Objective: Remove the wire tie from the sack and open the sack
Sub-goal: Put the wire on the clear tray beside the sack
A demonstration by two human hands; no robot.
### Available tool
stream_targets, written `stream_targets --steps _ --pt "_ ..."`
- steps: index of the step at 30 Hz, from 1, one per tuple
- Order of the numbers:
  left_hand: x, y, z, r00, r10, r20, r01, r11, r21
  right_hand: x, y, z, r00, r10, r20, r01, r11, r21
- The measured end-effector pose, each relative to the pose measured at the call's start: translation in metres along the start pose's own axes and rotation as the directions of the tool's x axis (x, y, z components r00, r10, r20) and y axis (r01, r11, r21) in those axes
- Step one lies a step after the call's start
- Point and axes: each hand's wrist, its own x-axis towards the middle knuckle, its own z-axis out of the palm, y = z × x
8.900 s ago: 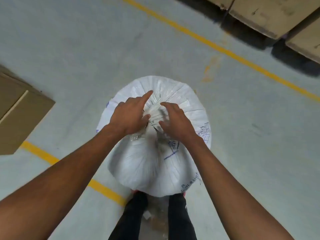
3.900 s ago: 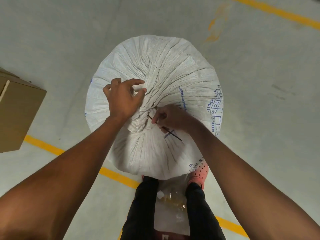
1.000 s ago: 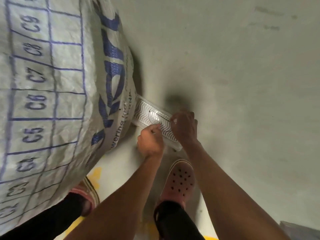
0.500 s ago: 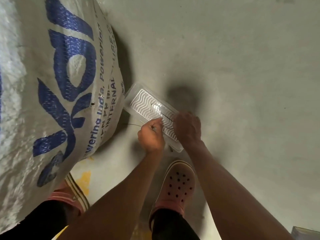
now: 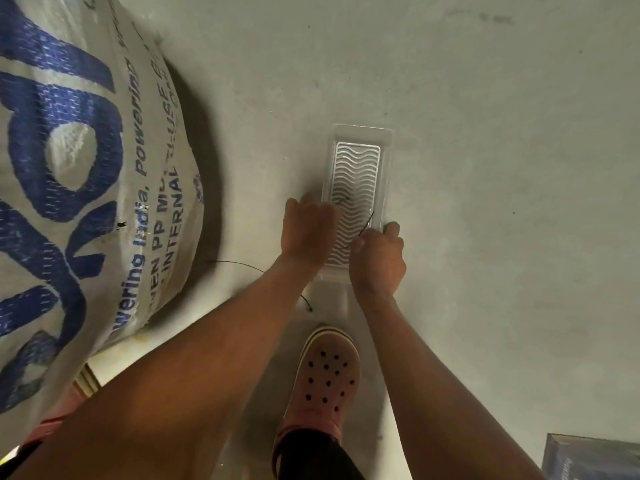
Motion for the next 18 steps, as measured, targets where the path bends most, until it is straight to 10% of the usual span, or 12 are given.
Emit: stream_targets --steps 10,18 --pt "-0.011 -0.011 0.016 0.975 0.2 0.098 -0.212 0.968 0.134 -0.003 0.002 0.008 0.993 -0.121 0.001 0.12 0.988 -0.092" --pt "0.001 -0.025 0.017 0.969 0.219 -0.114 -0.227 0.971 -0.069 -0.003 0.012 0.006 0.994 -0.109 0.032 0.111 0.992 -0.067"
